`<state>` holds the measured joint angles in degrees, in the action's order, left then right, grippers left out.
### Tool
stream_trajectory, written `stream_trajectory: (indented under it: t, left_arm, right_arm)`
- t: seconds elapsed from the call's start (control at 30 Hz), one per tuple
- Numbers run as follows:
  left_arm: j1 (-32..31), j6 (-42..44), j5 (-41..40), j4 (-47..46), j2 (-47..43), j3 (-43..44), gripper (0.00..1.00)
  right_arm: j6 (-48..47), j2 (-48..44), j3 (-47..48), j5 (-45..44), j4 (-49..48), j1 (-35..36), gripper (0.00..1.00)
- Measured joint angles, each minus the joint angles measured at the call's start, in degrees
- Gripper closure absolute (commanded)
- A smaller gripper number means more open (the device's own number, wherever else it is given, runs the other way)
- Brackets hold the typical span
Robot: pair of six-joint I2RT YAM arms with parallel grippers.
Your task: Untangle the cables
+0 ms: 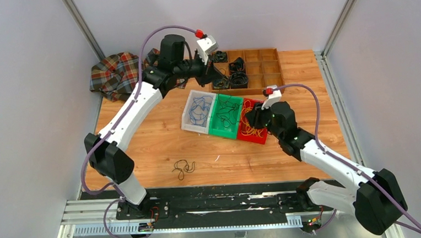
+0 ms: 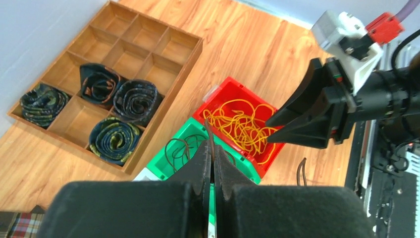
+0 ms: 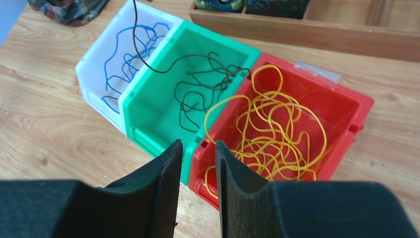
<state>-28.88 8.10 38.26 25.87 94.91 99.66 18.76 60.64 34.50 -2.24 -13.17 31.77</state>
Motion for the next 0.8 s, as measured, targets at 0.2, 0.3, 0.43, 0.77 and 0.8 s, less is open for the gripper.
stream_trajectory:
  t: [0.2,0.3,0.43,0.77,0.8]
  left_arm:
    - [-1.3,2.9,-3.0,0.6,3.2,-0.7,0.99]
    - [-2.0,3.7,-3.8,0.9,3.9,-1.6,0.99]
    - [-3.5,4.5,-4.9,1.1,4.4,-3.7,0.99]
    - [-6.9,8.2,-11.3,1.3,12.9,-5.2,0.99]
    - [-7.0,8.8,-12.4,1.2,14.2,-5.4,0.99]
  right_arm:
    - [1.4,-2.3,-2.2,-0.9,1.4,-1.4,0.71]
    - [2.1,-3.2,-3.1,-1.3,1.5,-2.0,0.72]
    - [2.9,-4.2,-4.0,-2.0,2.1,-2.8,0.73]
    - [3.7,-10.8,-4.3,-2.5,5.4,-5.9,0.74]
    - [3.7,-11.1,-4.3,-2.5,5.7,-6.1,0.74]
